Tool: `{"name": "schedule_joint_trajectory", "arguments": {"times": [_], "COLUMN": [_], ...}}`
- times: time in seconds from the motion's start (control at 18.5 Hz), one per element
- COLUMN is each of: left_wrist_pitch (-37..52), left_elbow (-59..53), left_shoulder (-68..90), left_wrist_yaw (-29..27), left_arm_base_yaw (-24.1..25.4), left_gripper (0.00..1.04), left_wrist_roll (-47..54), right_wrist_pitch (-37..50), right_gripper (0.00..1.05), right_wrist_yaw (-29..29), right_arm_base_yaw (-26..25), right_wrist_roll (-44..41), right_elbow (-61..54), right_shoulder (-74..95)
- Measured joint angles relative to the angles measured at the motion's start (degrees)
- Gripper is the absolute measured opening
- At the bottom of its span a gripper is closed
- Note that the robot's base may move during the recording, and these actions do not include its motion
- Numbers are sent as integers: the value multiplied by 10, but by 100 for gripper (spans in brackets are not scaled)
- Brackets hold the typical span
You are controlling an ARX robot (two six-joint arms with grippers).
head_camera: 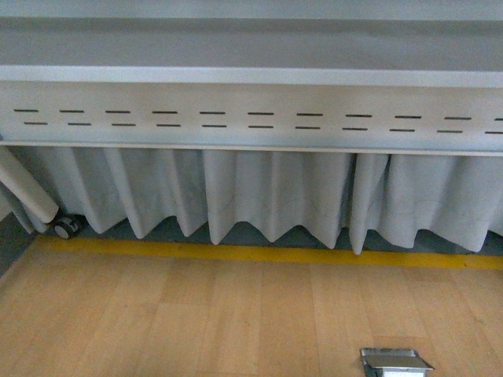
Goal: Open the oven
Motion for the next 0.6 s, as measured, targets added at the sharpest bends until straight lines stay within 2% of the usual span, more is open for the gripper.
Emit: {"name": "schedule_joint_trajectory", "arguments": {"times": [0.6], "left_wrist_pitch": [0], "left_elbow": [0], "left_shoulder": [0], "left_wrist_yaw": [0], "left_arm_base_yaw": [0], "left_gripper": [98], "left_wrist_roll": [0], "right_wrist_pitch": [0], "right_gripper": [98], "right_wrist_yaw": [0], "right_arm_base_yaw": [0], "right_wrist_roll": [0], "right_elbow": [0], "right_shoulder": [0]}}
